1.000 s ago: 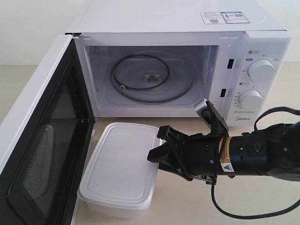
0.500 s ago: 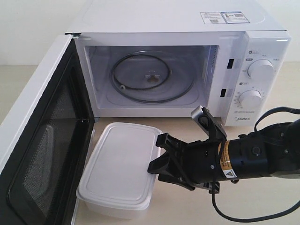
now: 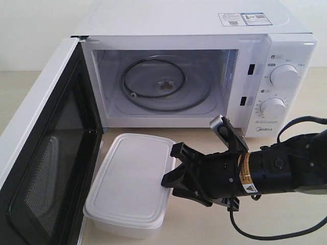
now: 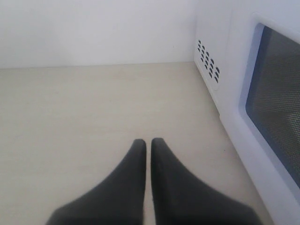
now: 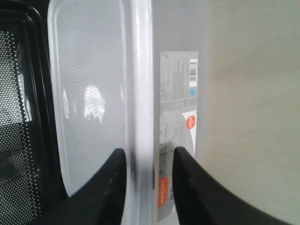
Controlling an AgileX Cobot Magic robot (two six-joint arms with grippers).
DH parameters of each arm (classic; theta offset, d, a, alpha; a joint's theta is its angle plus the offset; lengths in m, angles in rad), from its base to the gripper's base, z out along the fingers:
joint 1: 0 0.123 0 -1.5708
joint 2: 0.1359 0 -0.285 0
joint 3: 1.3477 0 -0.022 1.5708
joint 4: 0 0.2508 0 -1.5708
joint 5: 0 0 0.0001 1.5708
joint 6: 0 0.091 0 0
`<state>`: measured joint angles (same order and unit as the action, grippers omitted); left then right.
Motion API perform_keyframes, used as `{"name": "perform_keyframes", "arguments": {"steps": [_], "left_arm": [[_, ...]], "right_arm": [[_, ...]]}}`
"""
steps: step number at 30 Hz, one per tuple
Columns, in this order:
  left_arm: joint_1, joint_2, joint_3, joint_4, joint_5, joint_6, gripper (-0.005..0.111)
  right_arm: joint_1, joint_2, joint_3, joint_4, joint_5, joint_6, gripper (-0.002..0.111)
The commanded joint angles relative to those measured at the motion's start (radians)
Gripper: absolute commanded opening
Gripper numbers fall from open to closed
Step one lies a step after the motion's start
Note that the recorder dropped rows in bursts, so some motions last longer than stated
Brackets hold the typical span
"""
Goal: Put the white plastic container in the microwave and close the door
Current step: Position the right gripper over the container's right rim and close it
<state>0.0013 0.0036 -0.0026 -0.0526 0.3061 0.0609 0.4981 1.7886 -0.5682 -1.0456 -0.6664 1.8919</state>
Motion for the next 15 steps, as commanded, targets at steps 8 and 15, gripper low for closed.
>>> {"name": "perform_keyframes", "arguments": {"steps": [8,15], "left_arm": [[0.005,-0.004,0.003,0.000,0.000,0.001,0.004],[0.005,-0.004,0.003,0.000,0.000,0.001,0.004]], "right_arm": [[0.000,-0.011,-0.002,0.005,-0.002,0.018,0.032],[0.000,-0.011,-0.002,0.005,-0.016,0.035,0.032]]}}
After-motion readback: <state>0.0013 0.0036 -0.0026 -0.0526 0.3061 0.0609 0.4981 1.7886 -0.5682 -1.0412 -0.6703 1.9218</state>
